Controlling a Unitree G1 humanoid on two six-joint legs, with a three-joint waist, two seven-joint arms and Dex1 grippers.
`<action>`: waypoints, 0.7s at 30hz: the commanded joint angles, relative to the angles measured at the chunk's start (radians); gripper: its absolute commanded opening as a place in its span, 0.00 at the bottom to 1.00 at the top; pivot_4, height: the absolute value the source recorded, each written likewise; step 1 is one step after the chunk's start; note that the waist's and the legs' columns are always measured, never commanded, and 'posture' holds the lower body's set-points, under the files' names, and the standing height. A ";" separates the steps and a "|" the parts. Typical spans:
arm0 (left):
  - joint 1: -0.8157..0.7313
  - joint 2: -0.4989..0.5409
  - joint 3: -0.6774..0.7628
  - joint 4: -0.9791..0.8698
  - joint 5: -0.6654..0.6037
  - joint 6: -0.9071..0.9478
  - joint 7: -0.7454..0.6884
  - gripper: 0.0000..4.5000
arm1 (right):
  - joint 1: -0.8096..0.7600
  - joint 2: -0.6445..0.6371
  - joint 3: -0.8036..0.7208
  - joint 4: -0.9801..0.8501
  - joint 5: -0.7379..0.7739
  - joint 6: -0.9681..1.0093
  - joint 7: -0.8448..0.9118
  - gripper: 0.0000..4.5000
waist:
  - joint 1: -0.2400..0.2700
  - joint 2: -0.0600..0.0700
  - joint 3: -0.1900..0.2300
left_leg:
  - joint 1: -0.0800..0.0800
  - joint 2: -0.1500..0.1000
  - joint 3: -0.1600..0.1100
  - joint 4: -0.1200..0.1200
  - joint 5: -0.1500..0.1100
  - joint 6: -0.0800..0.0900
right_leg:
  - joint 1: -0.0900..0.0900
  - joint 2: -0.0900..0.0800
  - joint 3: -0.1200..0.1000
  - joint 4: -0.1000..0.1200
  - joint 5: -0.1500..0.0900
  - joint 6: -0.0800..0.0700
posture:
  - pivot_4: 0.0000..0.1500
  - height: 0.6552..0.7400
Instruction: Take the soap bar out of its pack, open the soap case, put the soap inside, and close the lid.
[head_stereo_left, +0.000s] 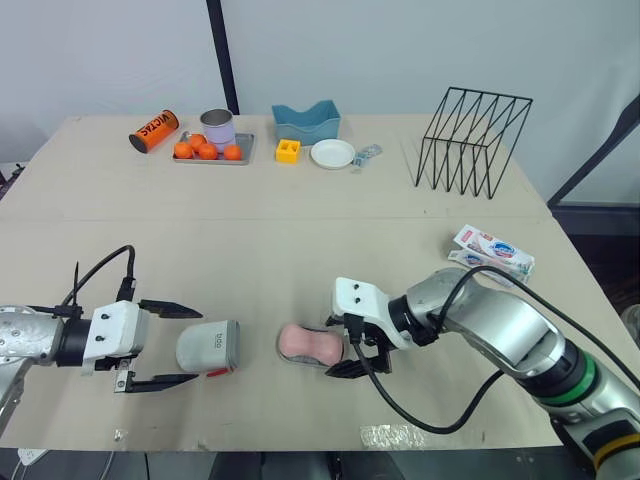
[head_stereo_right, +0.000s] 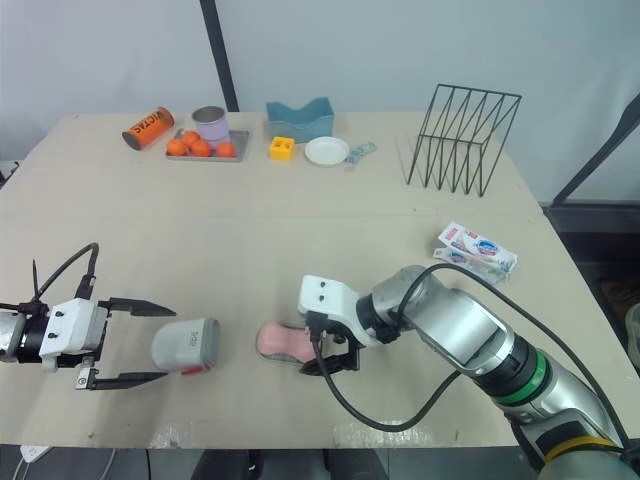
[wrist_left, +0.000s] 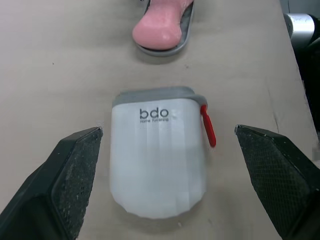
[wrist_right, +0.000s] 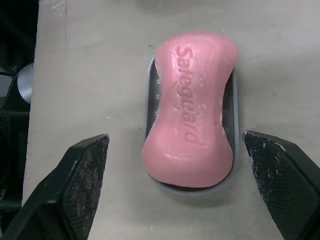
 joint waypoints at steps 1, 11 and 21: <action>0.005 0.010 0.007 0.034 0.037 -0.062 -0.011 1.00 | 0.008 -0.010 -0.018 -0.012 -0.009 -0.037 0.008 0.98 | 0.000 0.000 0.000 | 0.000 0.000 0.000 0.000 0.000 0.000 | 0.000 0.000 0.000 0.000 0.000 0.000 | 1.00 1.00; -0.066 -0.045 -0.093 0.117 0.090 -0.125 0.008 1.00 | 0.032 -0.018 -0.048 -0.013 -0.014 -0.100 0.013 0.98 | 0.001 0.000 0.000 | 0.000 0.000 0.000 0.000 0.000 0.000 | 0.000 0.000 0.000 0.000 0.000 0.000 | 1.00 1.00; -0.086 -0.048 -0.116 0.164 0.113 -0.164 0.010 1.00 | 0.183 0.021 -0.299 -0.053 0.146 -0.339 0.102 0.98 | 0.001 0.000 0.000 | 0.000 0.000 0.000 0.000 0.000 0.000 | 0.000 0.001 0.000 0.000 0.000 -0.001 | 1.00 1.00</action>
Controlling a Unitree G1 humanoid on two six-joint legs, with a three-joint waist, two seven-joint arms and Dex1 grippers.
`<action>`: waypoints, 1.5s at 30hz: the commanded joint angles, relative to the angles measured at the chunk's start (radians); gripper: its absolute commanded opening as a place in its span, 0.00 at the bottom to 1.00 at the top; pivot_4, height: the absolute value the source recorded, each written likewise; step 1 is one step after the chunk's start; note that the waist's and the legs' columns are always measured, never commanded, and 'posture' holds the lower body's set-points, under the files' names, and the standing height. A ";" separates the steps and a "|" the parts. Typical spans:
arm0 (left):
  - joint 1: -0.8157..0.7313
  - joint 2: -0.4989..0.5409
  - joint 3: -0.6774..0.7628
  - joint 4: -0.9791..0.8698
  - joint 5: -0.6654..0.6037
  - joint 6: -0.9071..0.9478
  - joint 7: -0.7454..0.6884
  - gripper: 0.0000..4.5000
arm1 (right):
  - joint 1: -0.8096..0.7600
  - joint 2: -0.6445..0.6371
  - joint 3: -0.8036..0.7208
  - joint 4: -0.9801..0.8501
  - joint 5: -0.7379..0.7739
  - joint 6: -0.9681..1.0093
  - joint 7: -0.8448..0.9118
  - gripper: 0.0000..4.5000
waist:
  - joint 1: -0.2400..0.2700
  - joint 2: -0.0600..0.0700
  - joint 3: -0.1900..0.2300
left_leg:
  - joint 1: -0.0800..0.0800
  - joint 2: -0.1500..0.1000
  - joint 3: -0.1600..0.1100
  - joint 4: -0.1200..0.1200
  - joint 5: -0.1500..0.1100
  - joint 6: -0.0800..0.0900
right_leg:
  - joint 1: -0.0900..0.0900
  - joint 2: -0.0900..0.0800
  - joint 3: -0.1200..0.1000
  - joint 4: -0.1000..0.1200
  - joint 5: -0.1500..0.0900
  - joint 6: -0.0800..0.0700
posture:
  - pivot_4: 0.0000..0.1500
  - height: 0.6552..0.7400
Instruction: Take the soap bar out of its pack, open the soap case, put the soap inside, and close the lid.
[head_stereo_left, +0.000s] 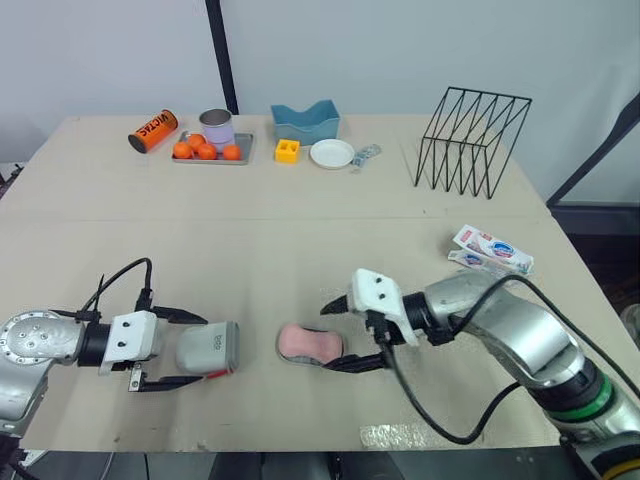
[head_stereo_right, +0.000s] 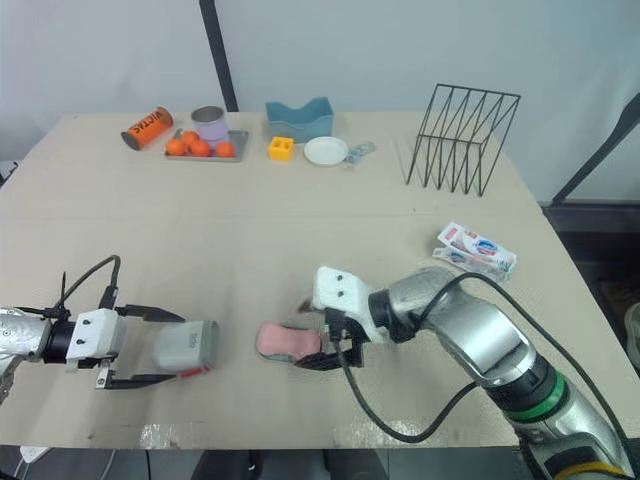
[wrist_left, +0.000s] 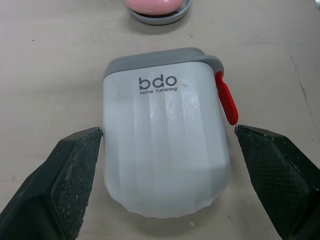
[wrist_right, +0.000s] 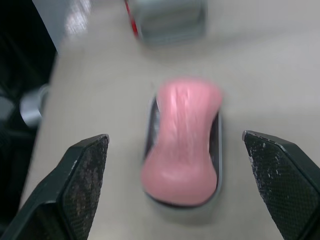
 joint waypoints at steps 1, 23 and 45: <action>0.000 0.012 0.013 0.007 0.004 -0.019 0.005 1.00 | 0.037 -0.002 -0.082 -0.061 0.060 -0.074 0.039 0.98 | 0.000 0.000 0.000 | 0.000 0.000 0.000 0.000 0.000 0.000 | 0.000 0.000 0.000 0.000 0.000 0.000 | 1.00 1.00; -0.043 0.009 -0.036 0.040 0.056 -0.002 0.013 1.00 | 0.058 0.021 -0.074 -0.074 0.066 -0.072 0.017 0.98 | 0.000 0.000 0.000 | 0.001 0.000 0.000 0.000 0.000 0.000 | 0.001 0.000 0.000 0.000 0.000 0.000 | 1.00 1.00; -0.087 -0.016 -0.092 0.073 0.102 -0.013 0.055 0.79 | 0.080 0.012 -0.026 -0.051 -0.003 -0.087 0.010 1.00 | 0.001 -0.001 0.000 | 0.001 0.000 0.000 0.000 0.000 0.000 | 0.001 0.001 0.000 0.001 0.000 0.000 | 1.00 1.00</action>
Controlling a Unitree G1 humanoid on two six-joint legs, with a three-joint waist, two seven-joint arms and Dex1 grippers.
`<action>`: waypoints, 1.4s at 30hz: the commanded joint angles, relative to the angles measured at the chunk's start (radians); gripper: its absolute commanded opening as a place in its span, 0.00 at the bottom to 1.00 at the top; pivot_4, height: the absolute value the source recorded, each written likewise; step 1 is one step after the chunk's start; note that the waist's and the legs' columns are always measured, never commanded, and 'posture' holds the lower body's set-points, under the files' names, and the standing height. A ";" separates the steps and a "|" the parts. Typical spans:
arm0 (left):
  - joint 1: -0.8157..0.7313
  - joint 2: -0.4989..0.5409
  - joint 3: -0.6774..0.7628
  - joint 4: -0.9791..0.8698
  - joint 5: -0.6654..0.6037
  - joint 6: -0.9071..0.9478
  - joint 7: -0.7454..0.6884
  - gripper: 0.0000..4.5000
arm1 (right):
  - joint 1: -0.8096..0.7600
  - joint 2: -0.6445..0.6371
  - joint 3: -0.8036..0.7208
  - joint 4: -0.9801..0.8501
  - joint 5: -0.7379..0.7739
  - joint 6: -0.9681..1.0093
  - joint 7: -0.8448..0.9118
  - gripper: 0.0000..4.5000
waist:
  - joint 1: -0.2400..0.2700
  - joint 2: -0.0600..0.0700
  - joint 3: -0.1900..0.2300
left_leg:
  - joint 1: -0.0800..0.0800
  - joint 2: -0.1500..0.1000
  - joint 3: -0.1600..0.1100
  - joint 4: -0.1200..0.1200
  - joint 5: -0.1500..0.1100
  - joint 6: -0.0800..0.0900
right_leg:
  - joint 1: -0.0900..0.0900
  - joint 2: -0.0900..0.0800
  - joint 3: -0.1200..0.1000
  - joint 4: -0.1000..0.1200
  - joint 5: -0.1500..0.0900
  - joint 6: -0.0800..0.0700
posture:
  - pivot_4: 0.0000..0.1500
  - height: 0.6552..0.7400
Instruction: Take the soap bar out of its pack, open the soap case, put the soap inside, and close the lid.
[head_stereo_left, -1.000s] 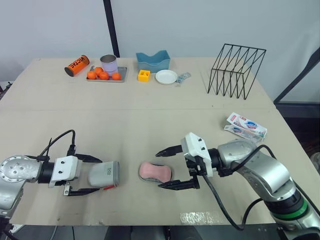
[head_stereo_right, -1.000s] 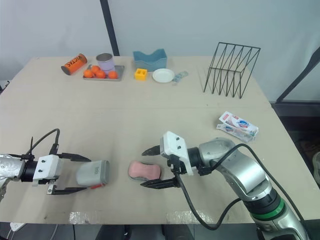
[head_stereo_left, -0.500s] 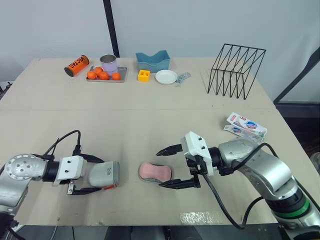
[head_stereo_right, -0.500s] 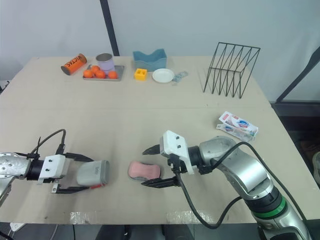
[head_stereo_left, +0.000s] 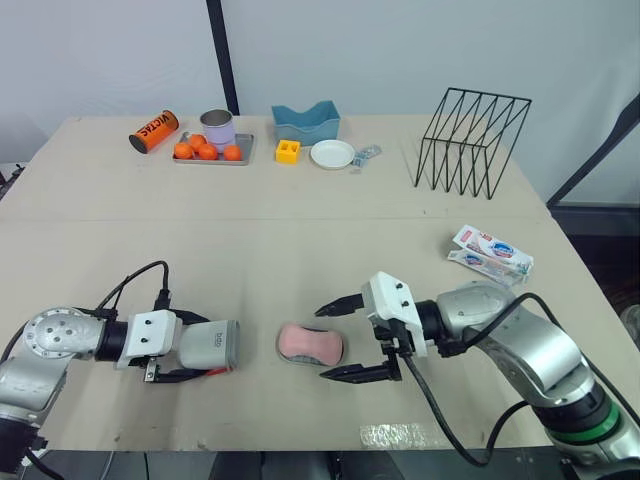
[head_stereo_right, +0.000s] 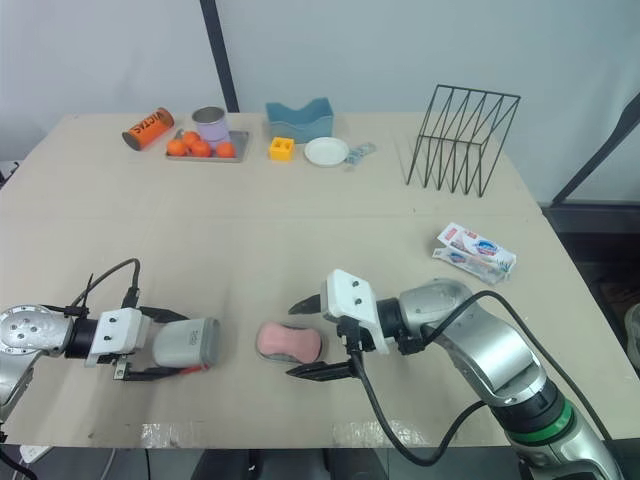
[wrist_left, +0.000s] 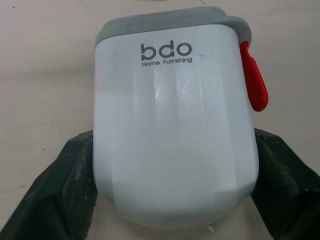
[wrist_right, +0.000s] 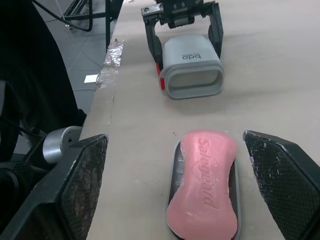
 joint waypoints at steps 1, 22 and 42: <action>-0.005 0.004 0.008 0.000 -0.011 -0.012 0.002 0.79 | -0.027 -0.006 0.028 -0.014 -0.017 0.024 -0.010 1.00 | 0.000 0.000 0.000 | 0.000 0.000 0.000 0.000 0.000 0.000 | 0.000 0.000 0.000 0.000 0.000 0.000 | 1.00 1.00; 0.063 0.005 0.039 -0.121 -0.055 0.033 0.057 0.79 | -0.250 0.064 0.265 0.068 -0.138 0.374 -0.120 1.00 | 0.000 0.000 0.000 | 0.000 0.000 0.000 0.000 0.000 -0.001 | -0.001 0.000 0.000 0.001 0.000 0.000 | 1.00 1.00; 0.091 0.015 0.053 -0.146 -0.065 0.031 0.059 0.79 | -0.241 0.096 0.354 0.096 -0.220 0.411 -0.206 0.88 | -0.001 -0.005 -0.003 | 0.001 0.003 0.000 0.000 0.000 -0.001 | -0.001 0.002 -0.001 0.001 0.001 -0.003 | 1.00 1.00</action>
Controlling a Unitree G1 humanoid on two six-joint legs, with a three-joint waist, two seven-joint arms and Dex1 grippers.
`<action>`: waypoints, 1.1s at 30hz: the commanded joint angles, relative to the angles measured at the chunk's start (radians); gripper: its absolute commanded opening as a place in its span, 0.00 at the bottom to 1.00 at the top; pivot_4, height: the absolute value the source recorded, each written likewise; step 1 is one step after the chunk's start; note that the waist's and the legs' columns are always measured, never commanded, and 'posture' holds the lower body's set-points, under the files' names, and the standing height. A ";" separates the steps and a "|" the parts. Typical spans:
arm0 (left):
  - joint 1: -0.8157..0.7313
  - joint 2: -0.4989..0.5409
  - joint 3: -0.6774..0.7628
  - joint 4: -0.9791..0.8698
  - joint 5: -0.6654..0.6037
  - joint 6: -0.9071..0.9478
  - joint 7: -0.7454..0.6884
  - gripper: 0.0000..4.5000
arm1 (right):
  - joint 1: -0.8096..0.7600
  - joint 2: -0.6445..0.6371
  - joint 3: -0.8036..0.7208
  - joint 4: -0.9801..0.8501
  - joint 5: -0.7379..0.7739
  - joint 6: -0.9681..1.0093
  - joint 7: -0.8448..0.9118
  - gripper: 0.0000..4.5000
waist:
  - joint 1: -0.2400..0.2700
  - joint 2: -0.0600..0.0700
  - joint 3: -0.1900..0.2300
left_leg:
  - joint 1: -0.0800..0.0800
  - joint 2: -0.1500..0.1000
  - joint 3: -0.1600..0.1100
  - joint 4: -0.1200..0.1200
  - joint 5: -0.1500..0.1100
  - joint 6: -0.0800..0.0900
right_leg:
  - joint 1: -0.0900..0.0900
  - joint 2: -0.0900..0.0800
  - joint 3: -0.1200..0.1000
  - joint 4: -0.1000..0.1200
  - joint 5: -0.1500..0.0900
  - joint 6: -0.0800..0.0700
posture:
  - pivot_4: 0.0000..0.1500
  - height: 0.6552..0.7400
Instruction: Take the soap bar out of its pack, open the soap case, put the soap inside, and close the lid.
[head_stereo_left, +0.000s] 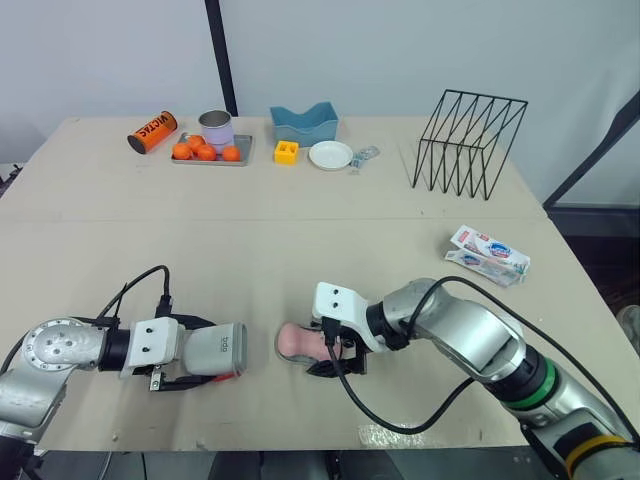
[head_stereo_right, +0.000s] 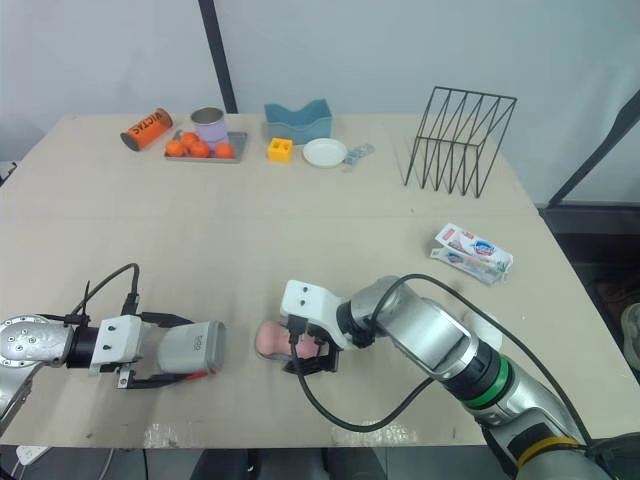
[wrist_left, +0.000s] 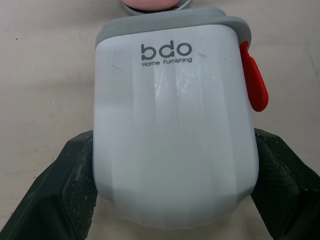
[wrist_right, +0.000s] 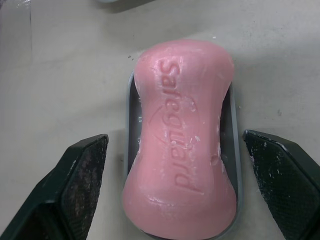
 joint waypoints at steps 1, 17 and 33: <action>0.000 0.015 0.030 -0.025 -0.019 -0.003 0.001 0.79 | 0.004 -0.005 0.023 -0.002 -0.018 0.010 -0.015 0.82 | 0.000 0.000 0.000 | 0.000 0.000 0.000 0.000 0.000 0.000 | 0.000 0.000 0.000 0.000 0.000 0.000 | 1.00 1.00; -0.072 -0.007 -0.001 0.022 -0.004 -0.006 0.002 0.79 | -0.003 -0.079 -0.055 -0.064 0.042 0.061 0.034 0.53 | 0.004 -0.006 -0.004 | -0.001 -0.001 -0.001 0.000 0.000 0.000 | 0.000 0.000 -0.001 0.000 0.000 0.000 | 1.00 1.00; -0.230 -0.096 -0.105 0.151 0.035 -0.079 -0.029 0.79 | 0.056 -0.217 -0.101 -0.120 0.092 0.055 0.050 0.53 | 0.000 -0.005 -0.003 | -0.001 -0.002 0.000 0.000 0.000 0.000 | -0.001 -0.001 0.000 0.000 0.000 0.001 | 1.00 1.00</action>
